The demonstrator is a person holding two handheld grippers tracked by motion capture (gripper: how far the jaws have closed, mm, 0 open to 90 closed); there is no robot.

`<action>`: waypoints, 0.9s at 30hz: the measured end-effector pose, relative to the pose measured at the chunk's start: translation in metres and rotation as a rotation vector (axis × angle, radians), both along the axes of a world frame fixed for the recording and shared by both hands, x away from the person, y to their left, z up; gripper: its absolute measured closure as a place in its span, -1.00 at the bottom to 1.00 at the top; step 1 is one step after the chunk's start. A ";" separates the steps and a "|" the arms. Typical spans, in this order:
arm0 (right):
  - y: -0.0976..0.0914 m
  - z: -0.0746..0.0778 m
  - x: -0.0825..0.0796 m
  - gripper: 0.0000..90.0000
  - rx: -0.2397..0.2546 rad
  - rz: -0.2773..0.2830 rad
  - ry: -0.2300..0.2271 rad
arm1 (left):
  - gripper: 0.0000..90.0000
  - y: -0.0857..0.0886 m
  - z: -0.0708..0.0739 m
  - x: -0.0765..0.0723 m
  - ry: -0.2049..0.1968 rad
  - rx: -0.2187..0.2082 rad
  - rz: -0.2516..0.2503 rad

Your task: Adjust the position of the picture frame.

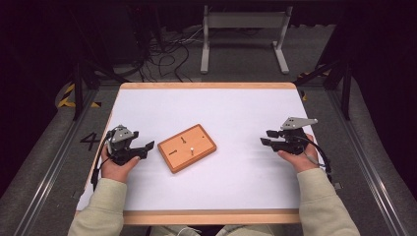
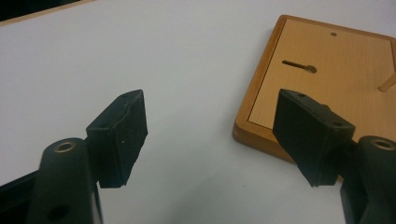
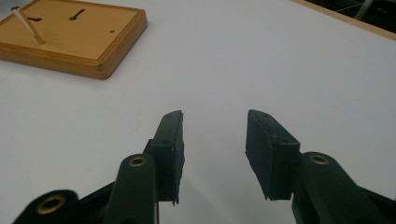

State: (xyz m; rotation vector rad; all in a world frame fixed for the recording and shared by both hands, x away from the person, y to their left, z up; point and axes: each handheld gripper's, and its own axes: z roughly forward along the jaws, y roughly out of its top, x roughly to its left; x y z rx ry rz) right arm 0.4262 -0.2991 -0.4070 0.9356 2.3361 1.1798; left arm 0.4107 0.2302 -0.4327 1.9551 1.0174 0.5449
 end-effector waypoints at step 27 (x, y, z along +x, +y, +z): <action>-0.013 0.007 -0.018 0.34 0.038 -0.013 0.028 | -0.30 -0.020 0.008 0.024 0.040 0.019 -0.012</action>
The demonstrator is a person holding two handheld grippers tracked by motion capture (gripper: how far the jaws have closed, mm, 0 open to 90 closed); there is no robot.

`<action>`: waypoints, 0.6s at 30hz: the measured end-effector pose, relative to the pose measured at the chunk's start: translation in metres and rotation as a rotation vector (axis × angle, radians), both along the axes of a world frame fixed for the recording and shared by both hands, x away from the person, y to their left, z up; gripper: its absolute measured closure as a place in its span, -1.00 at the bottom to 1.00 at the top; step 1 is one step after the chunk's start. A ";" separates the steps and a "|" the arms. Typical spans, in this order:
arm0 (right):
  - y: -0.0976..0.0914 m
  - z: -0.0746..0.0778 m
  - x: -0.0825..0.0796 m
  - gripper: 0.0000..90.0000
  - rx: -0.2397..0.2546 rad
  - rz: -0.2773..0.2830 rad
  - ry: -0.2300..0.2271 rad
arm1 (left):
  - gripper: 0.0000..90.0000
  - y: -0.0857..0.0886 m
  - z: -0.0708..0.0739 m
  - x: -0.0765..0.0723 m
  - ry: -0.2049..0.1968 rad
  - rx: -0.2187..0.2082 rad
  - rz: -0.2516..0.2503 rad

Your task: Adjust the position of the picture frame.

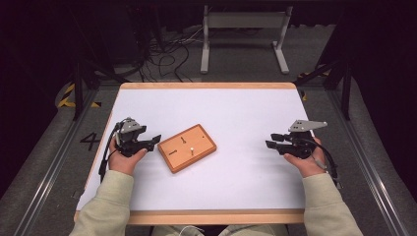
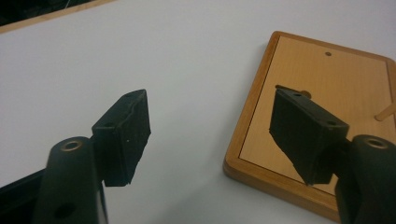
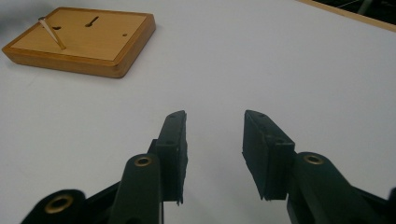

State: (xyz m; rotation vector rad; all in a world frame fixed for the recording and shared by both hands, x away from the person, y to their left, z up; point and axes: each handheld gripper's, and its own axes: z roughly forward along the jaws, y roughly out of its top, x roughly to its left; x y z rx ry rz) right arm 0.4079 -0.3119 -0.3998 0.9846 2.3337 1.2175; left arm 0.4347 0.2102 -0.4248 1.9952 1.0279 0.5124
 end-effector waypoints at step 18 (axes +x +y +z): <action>-0.004 0.001 -0.005 0.37 0.000 -0.013 0.001 | 1.00 -0.001 -0.002 0.005 0.211 0.035 0.002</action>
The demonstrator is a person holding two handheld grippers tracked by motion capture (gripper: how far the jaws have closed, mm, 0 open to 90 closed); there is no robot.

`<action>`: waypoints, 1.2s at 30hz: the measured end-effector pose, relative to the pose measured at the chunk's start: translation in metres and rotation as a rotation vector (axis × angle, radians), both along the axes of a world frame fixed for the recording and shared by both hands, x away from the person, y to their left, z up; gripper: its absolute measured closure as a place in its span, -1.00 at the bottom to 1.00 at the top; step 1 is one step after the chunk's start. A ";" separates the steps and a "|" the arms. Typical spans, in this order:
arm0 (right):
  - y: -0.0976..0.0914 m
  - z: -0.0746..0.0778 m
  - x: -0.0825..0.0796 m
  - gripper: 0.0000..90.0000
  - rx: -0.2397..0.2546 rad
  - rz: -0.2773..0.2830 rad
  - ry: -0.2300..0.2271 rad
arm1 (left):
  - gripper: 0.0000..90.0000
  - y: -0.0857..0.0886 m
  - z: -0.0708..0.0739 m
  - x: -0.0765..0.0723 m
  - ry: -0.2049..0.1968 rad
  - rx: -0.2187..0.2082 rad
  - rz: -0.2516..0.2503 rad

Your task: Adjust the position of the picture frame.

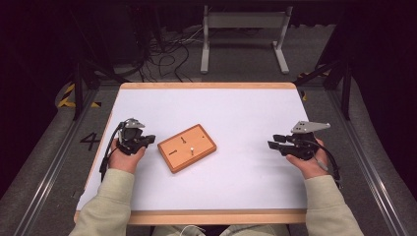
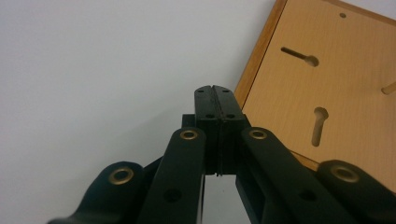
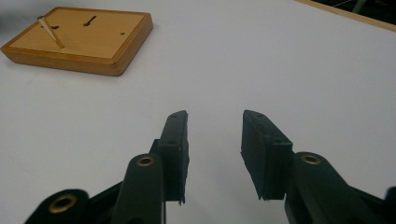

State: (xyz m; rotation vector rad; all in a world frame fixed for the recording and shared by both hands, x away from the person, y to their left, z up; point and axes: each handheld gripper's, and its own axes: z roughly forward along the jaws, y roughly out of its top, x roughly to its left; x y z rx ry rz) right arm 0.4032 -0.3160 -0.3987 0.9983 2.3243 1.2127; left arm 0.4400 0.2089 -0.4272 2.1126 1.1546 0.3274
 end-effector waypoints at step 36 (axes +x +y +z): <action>-0.002 -0.001 -0.006 0.34 -0.002 -0.013 0.005 | 1.00 -0.034 -0.020 0.029 0.117 0.051 0.001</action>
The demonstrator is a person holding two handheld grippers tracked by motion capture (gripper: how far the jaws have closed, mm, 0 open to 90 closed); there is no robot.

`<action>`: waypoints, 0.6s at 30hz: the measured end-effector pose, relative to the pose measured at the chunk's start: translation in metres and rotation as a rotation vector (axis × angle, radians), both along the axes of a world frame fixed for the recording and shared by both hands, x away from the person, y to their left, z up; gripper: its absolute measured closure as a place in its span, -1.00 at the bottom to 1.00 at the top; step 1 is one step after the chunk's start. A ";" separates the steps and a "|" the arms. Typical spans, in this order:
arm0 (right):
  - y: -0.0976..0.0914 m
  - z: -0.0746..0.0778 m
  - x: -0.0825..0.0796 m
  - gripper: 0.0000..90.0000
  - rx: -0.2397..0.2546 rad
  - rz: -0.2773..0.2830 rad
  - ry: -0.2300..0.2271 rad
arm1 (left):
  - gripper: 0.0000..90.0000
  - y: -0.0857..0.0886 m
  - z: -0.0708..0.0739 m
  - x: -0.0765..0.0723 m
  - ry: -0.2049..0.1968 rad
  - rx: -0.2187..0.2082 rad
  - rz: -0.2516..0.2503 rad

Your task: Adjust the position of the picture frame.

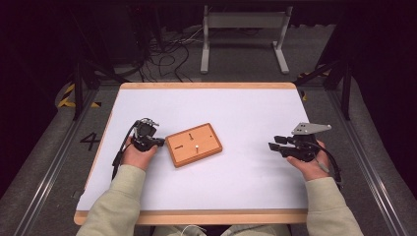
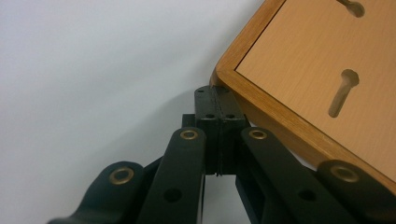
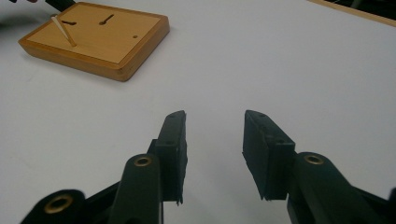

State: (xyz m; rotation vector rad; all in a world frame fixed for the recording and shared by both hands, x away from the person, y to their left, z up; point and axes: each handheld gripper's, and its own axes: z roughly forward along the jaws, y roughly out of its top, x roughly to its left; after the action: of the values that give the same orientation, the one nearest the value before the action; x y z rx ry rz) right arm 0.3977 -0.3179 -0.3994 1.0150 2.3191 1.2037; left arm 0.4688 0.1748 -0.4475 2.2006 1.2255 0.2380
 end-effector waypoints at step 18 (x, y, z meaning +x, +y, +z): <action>0.037 0.005 0.004 0.50 -0.052 0.049 0.013 | 0.98 -0.009 0.001 -0.004 -0.118 -0.073 0.013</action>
State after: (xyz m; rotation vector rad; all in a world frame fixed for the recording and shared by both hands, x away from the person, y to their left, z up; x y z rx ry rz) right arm 0.4022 -0.2811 -0.3947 0.9562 2.3848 1.1513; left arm 0.4653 0.1660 -0.4464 2.0856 1.1665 0.3188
